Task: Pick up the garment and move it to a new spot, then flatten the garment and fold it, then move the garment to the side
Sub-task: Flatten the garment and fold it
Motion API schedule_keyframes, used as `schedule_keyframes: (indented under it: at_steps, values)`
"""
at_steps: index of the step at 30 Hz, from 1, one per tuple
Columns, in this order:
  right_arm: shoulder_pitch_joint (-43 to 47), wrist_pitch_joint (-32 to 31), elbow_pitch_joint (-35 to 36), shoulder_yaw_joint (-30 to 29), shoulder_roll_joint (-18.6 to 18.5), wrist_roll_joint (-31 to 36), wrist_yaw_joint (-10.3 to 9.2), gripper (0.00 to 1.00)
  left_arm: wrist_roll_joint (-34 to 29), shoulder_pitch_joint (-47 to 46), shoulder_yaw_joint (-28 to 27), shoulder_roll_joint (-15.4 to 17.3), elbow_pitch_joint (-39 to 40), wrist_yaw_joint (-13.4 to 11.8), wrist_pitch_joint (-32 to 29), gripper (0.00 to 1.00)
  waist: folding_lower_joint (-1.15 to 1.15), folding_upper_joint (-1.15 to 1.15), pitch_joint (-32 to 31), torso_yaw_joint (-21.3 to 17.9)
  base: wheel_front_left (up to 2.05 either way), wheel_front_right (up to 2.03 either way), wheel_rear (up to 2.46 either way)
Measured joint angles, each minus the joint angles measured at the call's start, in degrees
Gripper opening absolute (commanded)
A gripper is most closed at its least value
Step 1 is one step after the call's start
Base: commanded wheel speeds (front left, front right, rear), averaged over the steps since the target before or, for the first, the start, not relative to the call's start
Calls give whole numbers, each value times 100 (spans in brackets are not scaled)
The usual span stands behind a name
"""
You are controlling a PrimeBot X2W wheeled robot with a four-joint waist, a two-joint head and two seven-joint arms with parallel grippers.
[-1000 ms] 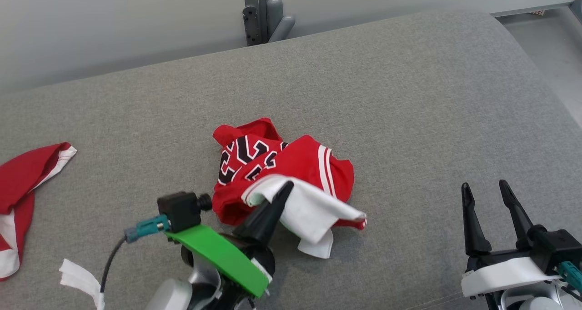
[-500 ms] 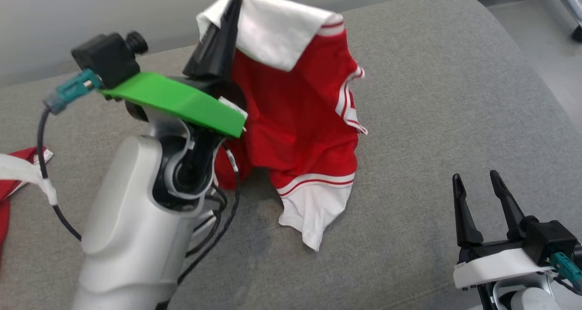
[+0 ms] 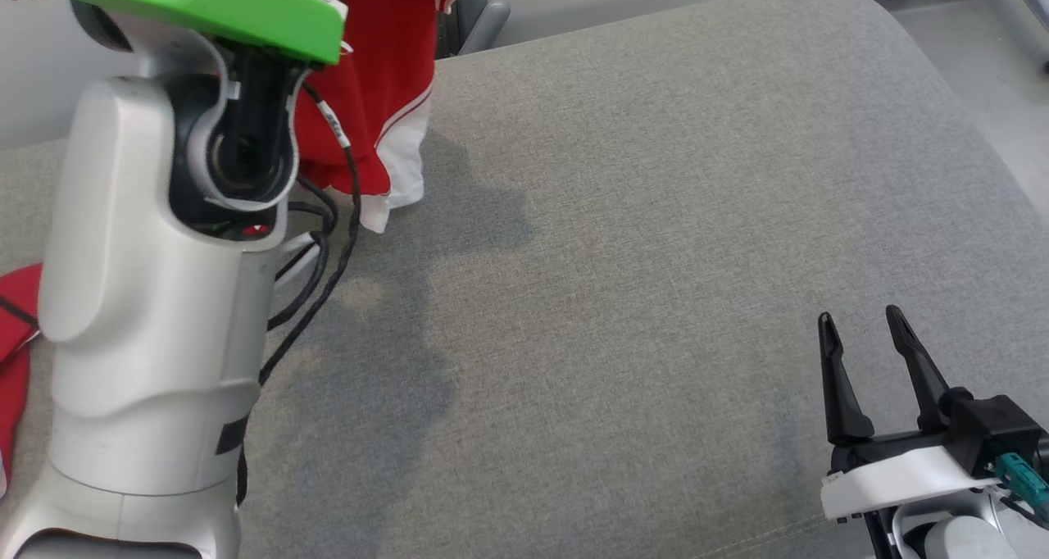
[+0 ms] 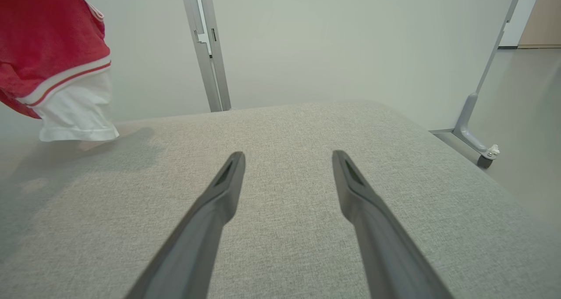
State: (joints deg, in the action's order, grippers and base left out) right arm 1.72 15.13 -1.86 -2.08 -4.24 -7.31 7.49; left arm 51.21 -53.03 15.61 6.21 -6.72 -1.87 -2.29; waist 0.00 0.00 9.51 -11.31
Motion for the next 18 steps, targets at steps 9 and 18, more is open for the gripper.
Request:
schedule_keyframes:
  at_steps: [9,18]
  values:
    - [-277,-1,-62,267,-25,-20,0,100,-20,304,1371,-322,-1437,11,291,0,0,0,106,-54,0,0,0]
    - [-405,0,-165,424,38,-130,0,100,1115,569,3785,-338,-2139,-167,855,0,0,0,293,-495,0,0,0]
